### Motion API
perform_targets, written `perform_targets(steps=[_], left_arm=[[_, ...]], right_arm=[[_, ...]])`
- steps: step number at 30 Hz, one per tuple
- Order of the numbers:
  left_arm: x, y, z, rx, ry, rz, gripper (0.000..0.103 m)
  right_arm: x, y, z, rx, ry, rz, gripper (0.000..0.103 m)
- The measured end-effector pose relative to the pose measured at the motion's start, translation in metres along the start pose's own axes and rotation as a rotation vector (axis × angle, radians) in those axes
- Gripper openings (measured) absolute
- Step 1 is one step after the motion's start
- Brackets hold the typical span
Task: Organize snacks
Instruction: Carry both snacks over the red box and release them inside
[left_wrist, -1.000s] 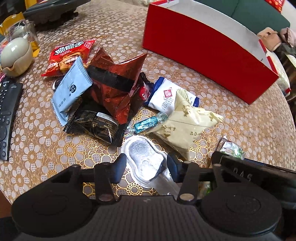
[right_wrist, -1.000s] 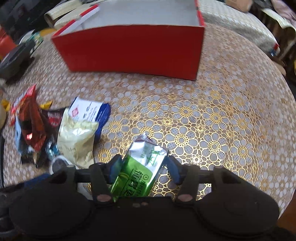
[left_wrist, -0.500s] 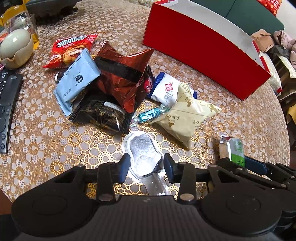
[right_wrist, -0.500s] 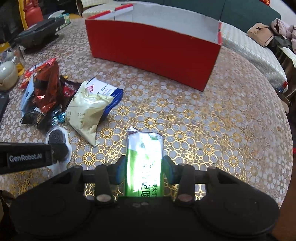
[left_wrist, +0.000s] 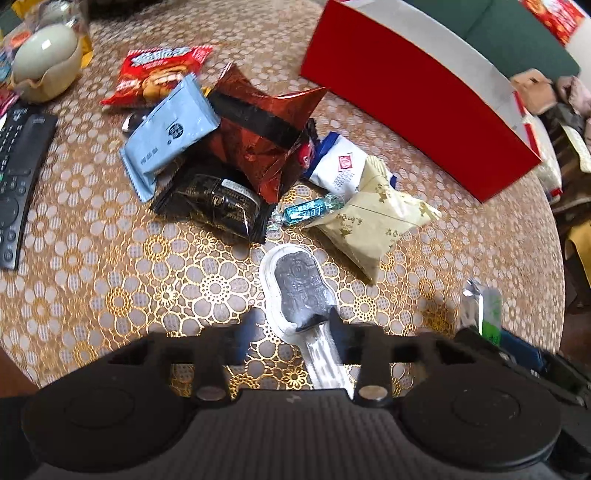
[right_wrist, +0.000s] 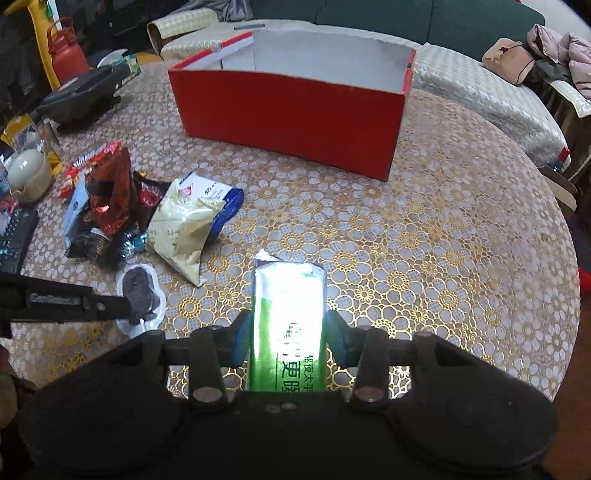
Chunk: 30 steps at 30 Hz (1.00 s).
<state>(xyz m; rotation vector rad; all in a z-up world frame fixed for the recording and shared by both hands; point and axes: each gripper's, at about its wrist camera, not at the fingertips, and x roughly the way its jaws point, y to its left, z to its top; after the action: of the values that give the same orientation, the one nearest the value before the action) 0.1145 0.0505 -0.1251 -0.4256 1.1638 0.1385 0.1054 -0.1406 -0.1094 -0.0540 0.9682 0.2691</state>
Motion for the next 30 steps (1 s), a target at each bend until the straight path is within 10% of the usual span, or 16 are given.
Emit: perform_targets(steps=[10,14,30], left_arm=[[0.015,-0.029,-0.005,0.07,-0.025,0.185,0.061],[0.016,-0.038,-0.006,0.094,-0.044,0.219,0.044],[-0.009,-0.013,-0.011,0.048,-0.094,0.09,0.043]], right_arm=[[-0.01,-0.021,-0.003,0.051,-0.025,0.037,0.042],[-0.012,-0.03,-0.006,0.067,-0.031,0.047,0.042],[-0.025,-0.038,-0.008,0.097,-0.068,0.038,0.042]])
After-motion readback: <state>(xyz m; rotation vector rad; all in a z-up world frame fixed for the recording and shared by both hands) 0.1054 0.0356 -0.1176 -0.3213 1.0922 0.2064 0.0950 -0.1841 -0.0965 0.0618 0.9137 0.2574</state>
